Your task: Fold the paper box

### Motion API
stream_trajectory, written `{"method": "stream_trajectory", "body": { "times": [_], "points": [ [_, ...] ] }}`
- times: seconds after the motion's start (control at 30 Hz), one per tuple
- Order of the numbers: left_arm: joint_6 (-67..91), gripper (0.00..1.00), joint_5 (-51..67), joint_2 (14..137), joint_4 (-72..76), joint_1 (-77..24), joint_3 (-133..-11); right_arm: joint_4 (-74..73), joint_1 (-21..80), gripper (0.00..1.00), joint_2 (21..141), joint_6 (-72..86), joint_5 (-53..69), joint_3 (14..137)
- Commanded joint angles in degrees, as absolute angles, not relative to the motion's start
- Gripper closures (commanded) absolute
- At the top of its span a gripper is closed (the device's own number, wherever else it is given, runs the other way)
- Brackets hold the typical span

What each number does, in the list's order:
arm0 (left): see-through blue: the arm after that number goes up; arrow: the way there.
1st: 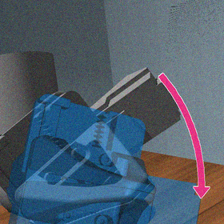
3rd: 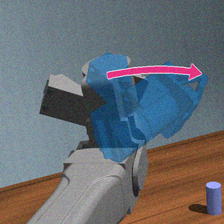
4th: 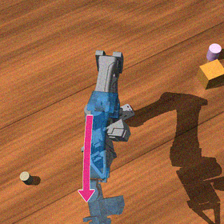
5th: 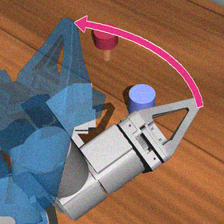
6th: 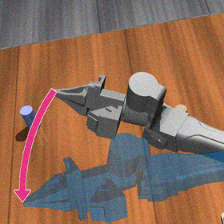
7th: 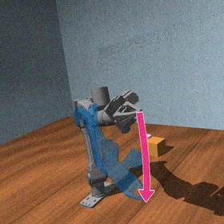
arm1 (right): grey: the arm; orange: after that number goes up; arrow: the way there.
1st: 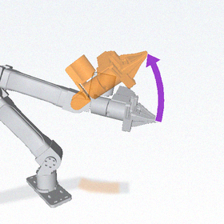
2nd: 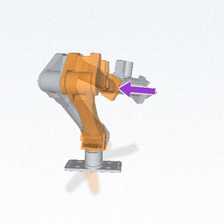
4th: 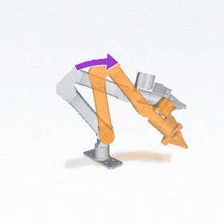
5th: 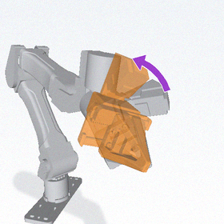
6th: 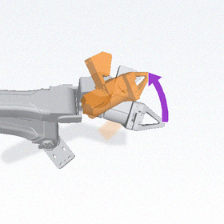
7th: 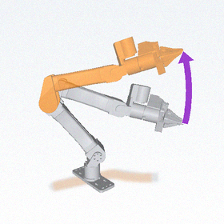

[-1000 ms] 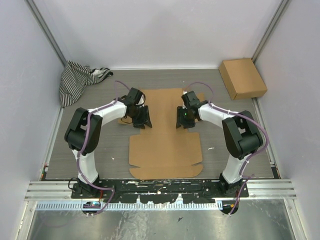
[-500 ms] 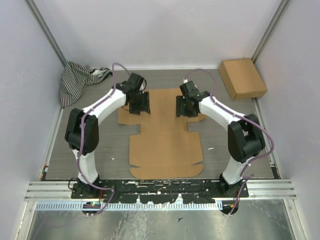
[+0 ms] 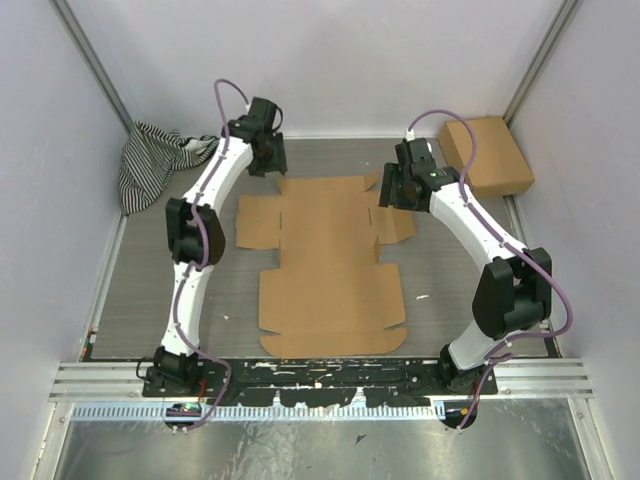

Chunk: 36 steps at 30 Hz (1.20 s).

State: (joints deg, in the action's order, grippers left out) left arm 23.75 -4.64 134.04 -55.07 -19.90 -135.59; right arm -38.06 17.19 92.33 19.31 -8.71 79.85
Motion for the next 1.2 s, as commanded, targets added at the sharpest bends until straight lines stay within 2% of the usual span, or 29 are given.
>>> {"method": "stream_trajectory", "body": {
  "times": [0.0, 0.37, 0.47, 0.57, 0.63, 0.73, 0.93, 0.97, 1.0, 1.03, 1.07, 1.17],
  "points": [
    [23.11, 0.4, -6.73, 139.83, -59.86, -20.4, -140.73, -35.91, 17.79, 0.37, 89.66, 19.76, -6.89, 77.79],
    [23.87, 0.5, -6.49, 142.74, -51.82, -20.32, -139.4, -33.83, 17.75, 0.38, 91.28, 20.24, -4.54, 76.32],
    [23.7, 0.59, -5.71, 143.68, -50.6, -20.31, -139.53, -33.66, 17.7, 0.38, 91.79, 20.39, -4.48, 76.27],
    [23.48, 0.75, -5.82, 144.54, -50.25, -20.38, -140.01, -33.67, 17.67, 0.38, 92.02, 20.35, -4.61, 76.51],
    [23.34, 0.8, -5.38, 144.92, -49.74, -20.26, -140.08, -33.71, 17.62, 0.38, 91.93, 20.4, -4.66, 76.79],
    [23.43, 0.8, -4.7, 145.55, -49.73, -20.13, -140.7, -34.13, 17.28, 0.38, 92.02, 20.39, -4.57, 77.72],
    [23.56, 0.72, -4.27, 146.79, -50.32, -19.46, -142.29, -34.8, 17.18, 0.38, 91.61, 20.14, -4.66, 78.78],
    [23.52, 0.75, -4.15, 147.16, -50.5, -19.35, -142.82, -34.8, 17.14, 0.38, 91.59, 20.14, -4.71, 78.8],
    [23.41, 0.82, -4.07, 147.29, -50.69, -19.26, -143.18, -34.85, 17.14, 0.38, 91.57, 20.25, -4.79, 78.76],
    [23.32, 0.96, -4.05, 147.25, -50.72, -19.26, -143.26, -34.89, 17.14, 0.39, 91.58, 20.26, -4.75, 78.82],
    [23.18, 1.0, -4.07, 146.86, -50.75, -19.17, -143.11, -34.97, 17.09, 0.39, 91.65, 20.22, -4.75, 78.9],
    [22.08, 1.0, -3.46, 143.37, -48.66, -19.29, -139.95, -35.43, 16.84, 0.39, 91.97, 20.34, -4.59, 79.61]
  ]
}}
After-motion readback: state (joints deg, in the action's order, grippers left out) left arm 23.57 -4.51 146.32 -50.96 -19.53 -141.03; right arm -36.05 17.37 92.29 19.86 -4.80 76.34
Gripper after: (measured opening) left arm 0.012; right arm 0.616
